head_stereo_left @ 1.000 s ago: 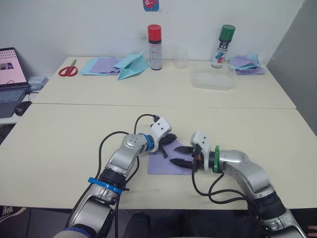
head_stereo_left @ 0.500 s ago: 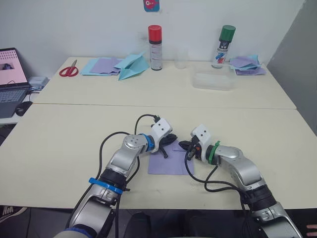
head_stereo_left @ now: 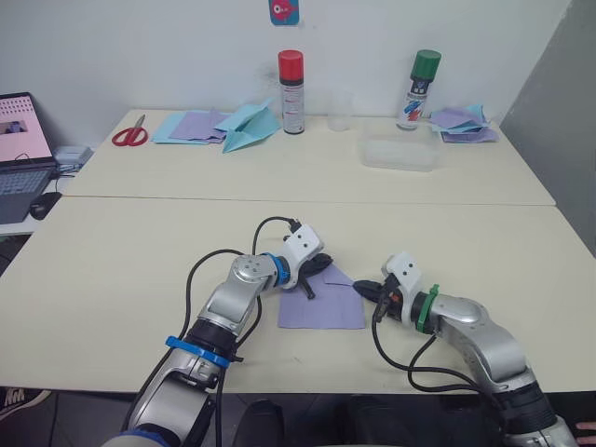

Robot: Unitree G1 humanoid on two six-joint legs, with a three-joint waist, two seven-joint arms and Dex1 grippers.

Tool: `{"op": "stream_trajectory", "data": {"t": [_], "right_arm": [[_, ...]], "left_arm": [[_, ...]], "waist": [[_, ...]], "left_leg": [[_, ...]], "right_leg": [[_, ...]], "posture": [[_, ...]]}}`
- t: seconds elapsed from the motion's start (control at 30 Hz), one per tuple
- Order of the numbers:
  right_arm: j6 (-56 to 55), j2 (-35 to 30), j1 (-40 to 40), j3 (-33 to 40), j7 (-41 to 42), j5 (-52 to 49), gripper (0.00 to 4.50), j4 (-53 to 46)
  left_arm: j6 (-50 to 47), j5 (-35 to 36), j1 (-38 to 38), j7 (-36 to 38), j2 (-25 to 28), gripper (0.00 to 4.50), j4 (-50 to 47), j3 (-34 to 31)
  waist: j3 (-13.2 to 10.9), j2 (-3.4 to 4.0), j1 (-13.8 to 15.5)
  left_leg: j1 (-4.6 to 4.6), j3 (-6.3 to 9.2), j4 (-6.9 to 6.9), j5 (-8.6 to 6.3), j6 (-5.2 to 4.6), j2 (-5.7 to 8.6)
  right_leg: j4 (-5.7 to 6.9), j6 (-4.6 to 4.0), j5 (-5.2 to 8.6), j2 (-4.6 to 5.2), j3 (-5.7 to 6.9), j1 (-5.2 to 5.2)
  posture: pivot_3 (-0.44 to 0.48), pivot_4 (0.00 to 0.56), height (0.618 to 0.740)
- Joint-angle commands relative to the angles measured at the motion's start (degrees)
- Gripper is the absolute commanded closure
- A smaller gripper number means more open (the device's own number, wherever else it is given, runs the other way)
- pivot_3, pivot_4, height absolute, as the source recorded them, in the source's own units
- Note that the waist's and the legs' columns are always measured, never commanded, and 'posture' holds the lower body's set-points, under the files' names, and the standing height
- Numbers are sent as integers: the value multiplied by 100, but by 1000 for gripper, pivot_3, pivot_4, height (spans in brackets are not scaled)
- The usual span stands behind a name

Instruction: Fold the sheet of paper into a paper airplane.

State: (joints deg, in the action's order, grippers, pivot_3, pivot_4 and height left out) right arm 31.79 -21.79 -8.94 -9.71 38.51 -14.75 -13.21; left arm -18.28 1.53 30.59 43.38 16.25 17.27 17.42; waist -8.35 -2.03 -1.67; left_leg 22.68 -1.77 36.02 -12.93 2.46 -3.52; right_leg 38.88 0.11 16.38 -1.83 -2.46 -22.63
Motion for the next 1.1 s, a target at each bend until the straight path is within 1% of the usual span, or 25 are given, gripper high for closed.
{"op": "stream_trajectory", "data": {"t": [0.03,0.2,0.33,0.5,0.57,0.63,0.83,0.97,1.1], "right_arm": [[-404,180,-145,32,-145,22,4452,-229],[-298,201,-294,-445,-380,529,4452,191],[-252,190,-379,-634,-460,770,4452,390],[-40,180,-393,-797,-467,929,4452,460],[-21,214,-381,-824,-468,943,4452,457],[-13,222,-371,-863,-448,960,4452,437],[23,247,-412,-907,-468,1011,4452,475],[39,204,-438,-895,-491,1053,4452,517],[52,187,-498,-900,-473,1066,4452,568]], "left_arm": [[-152,-165,-228,137,19,4500,188,256],[-137,-175,-186,145,22,4500,212,261],[-101,-149,-158,171,18,4500,193,246],[132,75,-151,419,46,4500,-104,120],[126,315,-113,470,-62,4500,-335,-62],[111,422,-60,482,-164,4500,-464,-113],[61,57,88,309,-286,4500,86,112],[-112,-230,152,132,-182,4500,408,206],[-242,-279,112,-18,-32,4500,451,100]], "waist": [[0,0,0],[0,-1,2],[0,-1,0],[0,-1,-2],[0,-1,-3],[-3,-2,-3],[-3,-3,-12],[-2,-3,-18],[-2,-3,-22]], "left_leg": [[1,1,0,0,0,0],[3,-2,0,0,0,-1],[0,-4,0,0,0,-1],[-1,-4,0,0,0,-1],[-1,-3,0,0,0,-1],[0,-3,0,0,0,-3],[4,-3,0,0,0,-2],[2,-2,0,0,0,-3],[-13,-2,0,0,0,-3]], "right_leg": [[0,0,0,-1,1,0],[-4,0,0,1,-2,0],[-2,-1,0,1,-6,-1],[-1,-1,0,0,-3,0],[0,-1,0,0,-3,0],[1,-1,0,0,-3,-2],[1,-1,0,-3,-3,-7],[2,-1,0,-5,-3,-6],[4,-1,0,-5,-5,4]], "posture": [[0,150,740],[0,150,740],[0,150,740],[0,150,740],[0,150,740],[0,150,740],[0,150,740],[0,150,740],[0,150,740]]}}
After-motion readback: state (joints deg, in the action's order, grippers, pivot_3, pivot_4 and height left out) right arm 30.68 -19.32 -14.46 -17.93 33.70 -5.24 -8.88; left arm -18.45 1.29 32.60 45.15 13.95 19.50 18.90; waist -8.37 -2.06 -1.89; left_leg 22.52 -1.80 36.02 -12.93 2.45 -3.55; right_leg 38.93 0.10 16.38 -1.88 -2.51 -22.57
